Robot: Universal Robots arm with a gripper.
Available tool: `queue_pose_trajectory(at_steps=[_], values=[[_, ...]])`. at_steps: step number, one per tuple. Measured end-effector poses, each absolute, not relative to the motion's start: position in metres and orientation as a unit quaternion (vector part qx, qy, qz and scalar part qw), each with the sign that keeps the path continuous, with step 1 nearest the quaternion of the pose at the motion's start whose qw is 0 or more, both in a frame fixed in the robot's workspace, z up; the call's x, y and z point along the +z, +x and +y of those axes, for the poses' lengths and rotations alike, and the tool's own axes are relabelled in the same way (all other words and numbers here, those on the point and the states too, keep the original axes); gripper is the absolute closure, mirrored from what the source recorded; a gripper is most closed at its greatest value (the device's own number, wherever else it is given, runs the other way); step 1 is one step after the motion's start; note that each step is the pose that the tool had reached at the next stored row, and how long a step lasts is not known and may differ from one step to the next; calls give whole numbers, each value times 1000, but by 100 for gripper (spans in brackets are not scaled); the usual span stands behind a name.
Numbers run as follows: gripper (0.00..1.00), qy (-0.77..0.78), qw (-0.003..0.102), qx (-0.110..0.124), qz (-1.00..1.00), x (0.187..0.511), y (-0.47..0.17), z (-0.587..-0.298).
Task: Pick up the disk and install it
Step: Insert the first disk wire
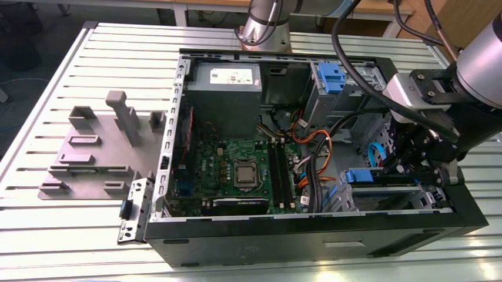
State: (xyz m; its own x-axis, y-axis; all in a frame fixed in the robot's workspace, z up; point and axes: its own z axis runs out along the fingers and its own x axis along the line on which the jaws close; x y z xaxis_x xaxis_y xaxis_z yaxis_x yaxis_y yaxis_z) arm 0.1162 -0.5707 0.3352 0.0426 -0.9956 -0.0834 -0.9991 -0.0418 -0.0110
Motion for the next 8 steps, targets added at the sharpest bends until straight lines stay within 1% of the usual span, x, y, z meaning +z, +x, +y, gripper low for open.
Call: queue_pose_trajectory(at_steps=[8], values=[[84,-721,33,27,691,336,116,-571]])
